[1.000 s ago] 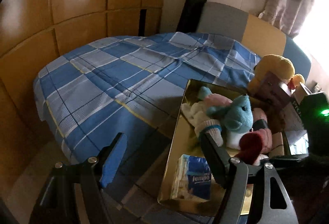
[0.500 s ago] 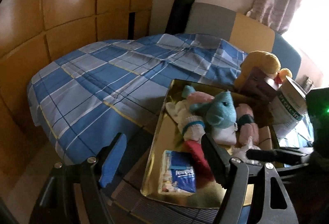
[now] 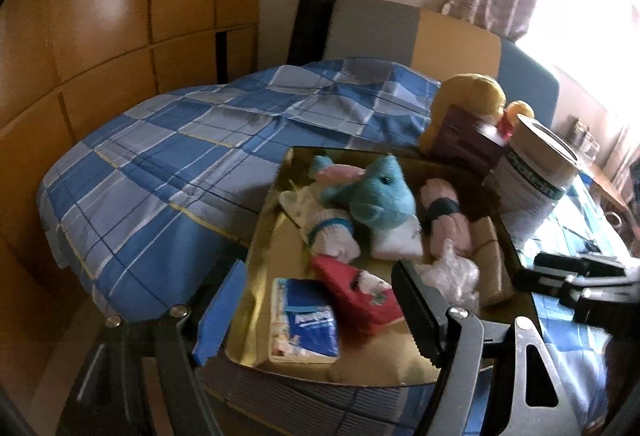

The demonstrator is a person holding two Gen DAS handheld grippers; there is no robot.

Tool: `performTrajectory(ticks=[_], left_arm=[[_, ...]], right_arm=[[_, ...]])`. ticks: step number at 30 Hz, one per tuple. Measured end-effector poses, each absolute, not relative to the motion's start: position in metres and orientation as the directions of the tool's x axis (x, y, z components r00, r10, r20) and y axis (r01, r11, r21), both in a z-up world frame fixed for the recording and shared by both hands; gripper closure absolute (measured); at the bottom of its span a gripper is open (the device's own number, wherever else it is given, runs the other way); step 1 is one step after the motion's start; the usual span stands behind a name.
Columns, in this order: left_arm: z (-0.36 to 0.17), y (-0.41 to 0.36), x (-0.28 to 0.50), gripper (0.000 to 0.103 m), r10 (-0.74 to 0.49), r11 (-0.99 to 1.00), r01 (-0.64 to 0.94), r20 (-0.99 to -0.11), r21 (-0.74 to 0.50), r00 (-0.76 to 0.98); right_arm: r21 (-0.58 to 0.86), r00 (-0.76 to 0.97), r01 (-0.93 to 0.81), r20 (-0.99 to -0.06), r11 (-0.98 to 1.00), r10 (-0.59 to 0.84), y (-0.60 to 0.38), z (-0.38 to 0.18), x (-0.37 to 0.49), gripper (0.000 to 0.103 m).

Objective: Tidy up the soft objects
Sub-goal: 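Move both tools back from the tray to the hair accessories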

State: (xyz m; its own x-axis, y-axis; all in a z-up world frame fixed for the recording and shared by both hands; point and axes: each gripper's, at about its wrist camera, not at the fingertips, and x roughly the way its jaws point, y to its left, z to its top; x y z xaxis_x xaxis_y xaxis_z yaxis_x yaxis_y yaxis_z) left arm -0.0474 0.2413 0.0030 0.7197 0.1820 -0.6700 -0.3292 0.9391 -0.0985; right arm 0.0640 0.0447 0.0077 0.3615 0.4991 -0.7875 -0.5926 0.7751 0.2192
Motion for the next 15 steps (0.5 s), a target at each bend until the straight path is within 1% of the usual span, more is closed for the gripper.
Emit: performTrajectory(ticks=[7, 15], left_arm=[[0.005, 0.22, -0.043, 0.027, 0.15, 0.96, -0.27, -0.669, -0.078, 0.727], [0.01, 0.19, -0.034, 0.027, 0.107, 0.982, -0.185, -0.67, -0.046, 0.735]], right_arm=[[0.217, 0.447, -0.491, -0.768, 0.843, 0.458, -0.016, 0.019, 0.079, 0.044], [0.211, 0.577, -0.272, -0.745, 0.939, 0.335, -0.121, 0.03, 0.1, 0.044]])
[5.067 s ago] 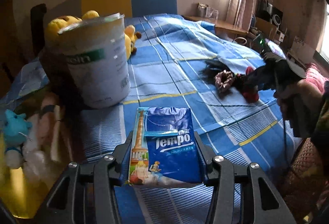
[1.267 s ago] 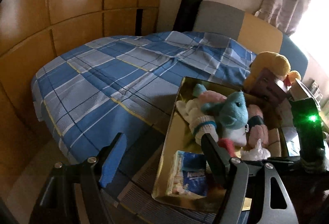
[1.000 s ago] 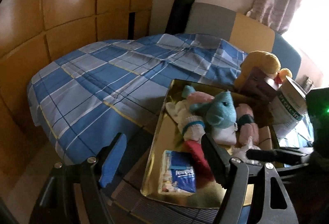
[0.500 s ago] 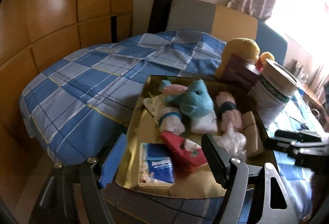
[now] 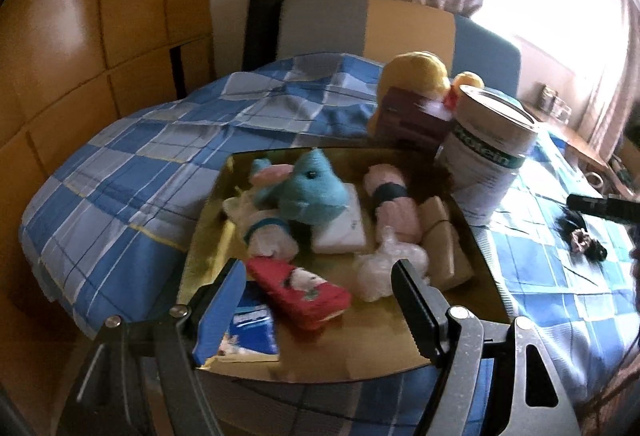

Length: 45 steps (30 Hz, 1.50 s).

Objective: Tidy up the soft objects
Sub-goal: 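Move both tools back from the tray to the hair accessories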

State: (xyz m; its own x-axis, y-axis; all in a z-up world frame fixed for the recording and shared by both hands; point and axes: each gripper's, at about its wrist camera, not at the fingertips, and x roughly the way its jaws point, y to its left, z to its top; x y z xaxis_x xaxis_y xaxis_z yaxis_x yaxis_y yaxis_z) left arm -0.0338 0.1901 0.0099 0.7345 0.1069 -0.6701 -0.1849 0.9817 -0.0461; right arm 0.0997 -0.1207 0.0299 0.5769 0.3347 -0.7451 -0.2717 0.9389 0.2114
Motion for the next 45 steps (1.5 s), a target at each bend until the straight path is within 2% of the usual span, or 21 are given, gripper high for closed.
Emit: performTrajectory(ticks=[11, 18, 22, 27, 35, 38, 45], left_arm=[[0.02, 0.13, -0.016, 0.027, 0.032, 0.999, -0.026, -0.659, 0.018, 0.752], [0.027, 0.081, -0.004, 0.027, -0.035, 0.994, 0.096, -0.659, 0.056, 0.751], [0.026, 0.054, 0.006, 0.027, -0.065, 0.986, 0.151, -0.667, 0.071, 0.742], [0.022, 0.018, 0.021, 0.027, -0.101, 0.973, 0.215, -0.685, 0.083, 0.722], [0.003, -0.037, 0.051, 0.027, -0.166, 0.945, 0.318, -0.732, 0.072, 0.66], [-0.006, -0.059, 0.065, 0.032, -0.202, 0.933, 0.358, -0.754, 0.046, 0.625], [-0.019, -0.119, 0.094, 0.033, -0.32, 0.876, 0.481, -0.769, -0.018, 0.553]], right_arm=[[0.197, 0.667, 0.095, -0.74, 0.976, 0.085, -0.262, 0.027, 0.121, 0.044], [0.239, 0.651, 0.357, -0.757, 0.903, -0.057, -0.351, -0.009, 0.121, 0.044], [0.39, 0.656, 0.45, -0.755, 0.803, -0.001, -0.386, -0.021, 0.111, 0.044], [0.47, 0.673, 0.466, -0.739, 0.75, 0.045, -0.4, -0.024, 0.103, 0.044], [0.536, 0.683, 0.5, -0.727, 0.68, 0.071, -0.411, -0.03, 0.098, 0.044], [0.56, 0.685, 0.518, -0.724, 0.647, 0.079, -0.417, -0.034, 0.095, 0.044], [0.601, 0.695, 0.526, -0.711, 0.603, 0.103, -0.424, -0.037, 0.09, 0.044]])
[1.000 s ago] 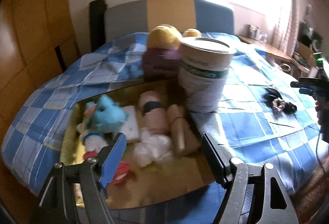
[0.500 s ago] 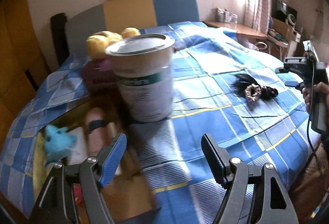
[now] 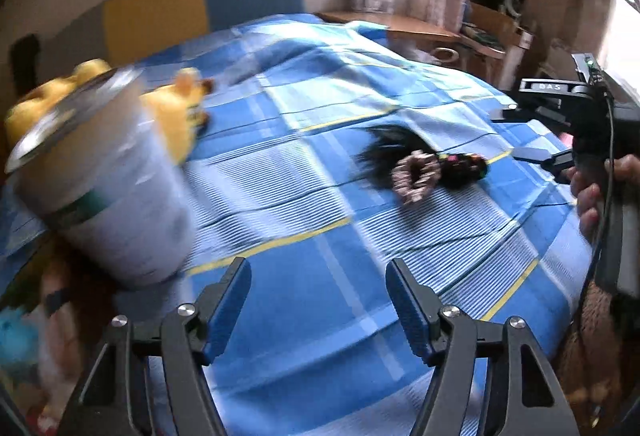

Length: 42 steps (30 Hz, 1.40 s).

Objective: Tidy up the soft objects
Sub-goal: 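Move both tools back from the tray to the hair accessories, then grasp the brown satin scrunchie with the left gripper and lift it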

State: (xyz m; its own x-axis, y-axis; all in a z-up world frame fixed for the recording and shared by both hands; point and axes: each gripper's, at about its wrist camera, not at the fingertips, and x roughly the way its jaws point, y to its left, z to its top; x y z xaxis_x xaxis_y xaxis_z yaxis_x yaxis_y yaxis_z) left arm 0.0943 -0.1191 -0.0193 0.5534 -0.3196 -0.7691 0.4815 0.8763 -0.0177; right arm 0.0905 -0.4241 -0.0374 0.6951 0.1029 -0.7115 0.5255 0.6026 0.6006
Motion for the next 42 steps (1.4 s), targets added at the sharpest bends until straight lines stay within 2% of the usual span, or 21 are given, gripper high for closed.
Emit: performTrajectory(ticks=[7, 18, 20, 21, 22, 23, 25, 29, 34, 42], left_arm=[[-0.043, -0.193, 0.134, 0.032, -0.381, 0.82, 0.57, -0.787, -0.047, 0.484], [-0.087, -0.258, 0.179, 0.032, -0.36, 0.802, 0.595, -0.832, -0.045, 0.423], [-0.096, -0.264, 0.185, 0.039, -0.345, 0.805, 0.592, -0.843, -0.039, 0.413], [-0.094, -0.263, 0.185, 0.048, -0.361, 0.804, 0.593, -0.828, -0.043, 0.43], [-0.094, -0.262, 0.186, 0.072, -0.37, 0.801, 0.597, -0.826, -0.052, 0.426], [-0.092, -0.259, 0.187, 0.081, -0.385, 0.797, 0.6, -0.824, -0.07, 0.415], [-0.09, -0.247, 0.186, 0.085, -0.421, 0.795, 0.595, -0.812, -0.116, 0.404], [-0.087, -0.217, 0.17, 0.085, -0.401, 0.816, 0.567, -0.814, -0.109, 0.42], [-0.086, -0.163, 0.141, 0.085, -0.334, 0.866, 0.494, -0.822, -0.076, 0.461], [-0.092, -0.088, 0.082, 0.085, -0.261, 0.912, 0.41, -0.775, -0.002, 0.575]], right_arm=[[0.621, 0.7, 0.496, -0.699, 0.607, 0.143, -0.42, -0.038, 0.093, 0.044], [0.646, 0.709, 0.475, -0.683, 0.598, 0.175, -0.419, -0.039, 0.096, 0.044], [0.639, 0.702, 0.475, -0.69, 0.606, 0.177, -0.417, -0.04, 0.098, 0.044], [0.635, 0.698, 0.473, -0.693, 0.611, 0.179, -0.416, -0.04, 0.099, 0.044], [0.631, 0.695, 0.474, -0.696, 0.614, 0.179, -0.415, -0.04, 0.099, 0.044], [0.627, 0.692, 0.476, -0.699, 0.617, 0.177, -0.415, -0.04, 0.1, 0.043], [0.618, 0.69, 0.479, -0.704, 0.623, 0.169, -0.414, -0.04, 0.1, 0.043], [0.604, 0.689, 0.48, -0.708, 0.636, 0.153, -0.413, -0.039, 0.1, 0.044], [0.588, 0.678, 0.479, -0.719, 0.652, 0.151, -0.41, -0.04, 0.102, 0.044], [0.546, 0.643, 0.455, -0.748, 0.704, 0.164, -0.399, -0.041, 0.108, 0.044]])
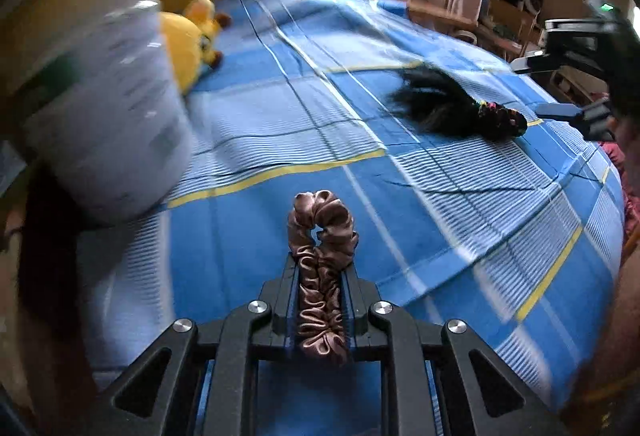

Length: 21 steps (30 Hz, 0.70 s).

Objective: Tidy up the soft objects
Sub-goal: 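Grasp the brown satin scrunchie with the left gripper and lift it, then carry the scrunchie to the tray with the left gripper while right grasps the beaded hair tie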

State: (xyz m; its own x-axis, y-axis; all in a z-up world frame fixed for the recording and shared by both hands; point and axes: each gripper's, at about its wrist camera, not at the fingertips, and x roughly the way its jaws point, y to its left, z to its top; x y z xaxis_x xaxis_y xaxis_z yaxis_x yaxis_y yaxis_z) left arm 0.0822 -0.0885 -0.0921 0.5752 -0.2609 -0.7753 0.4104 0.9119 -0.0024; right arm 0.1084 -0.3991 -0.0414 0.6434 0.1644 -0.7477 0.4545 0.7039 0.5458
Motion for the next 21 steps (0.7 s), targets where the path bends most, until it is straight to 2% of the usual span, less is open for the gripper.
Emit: performTrajectory(ticks=[6, 15, 18, 21], left_arm=[[-0.095, -0.081, 0.073, 0.085, -0.275, 0.911, 0.412, -0.753, -0.006, 0.598], [-0.097, -0.082, 0.072, 0.085, -0.285, 0.91, 0.415, -0.734, -0.005, 0.616], [-0.098, -0.08, 0.071, 0.085, -0.29, 0.909, 0.416, -0.734, -0.012, 0.614], [-0.098, -0.077, 0.072, 0.085, -0.306, 0.909, 0.416, -0.734, -0.035, 0.607]], right_arm=[[0.457, 0.6, 0.423, -0.789, 0.782, 0.137, -0.381, -0.041, 0.117, 0.044], [0.415, 0.556, 0.415, -0.82, 0.81, 0.135, -0.374, -0.048, 0.124, 0.044], [0.353, 0.519, 0.331, -0.843, 0.875, 0.144, -0.356, -0.047, 0.134, 0.044], [0.181, 0.477, 0.139, -0.874, 0.974, 0.094, -0.331, -0.035, 0.149, 0.044]])
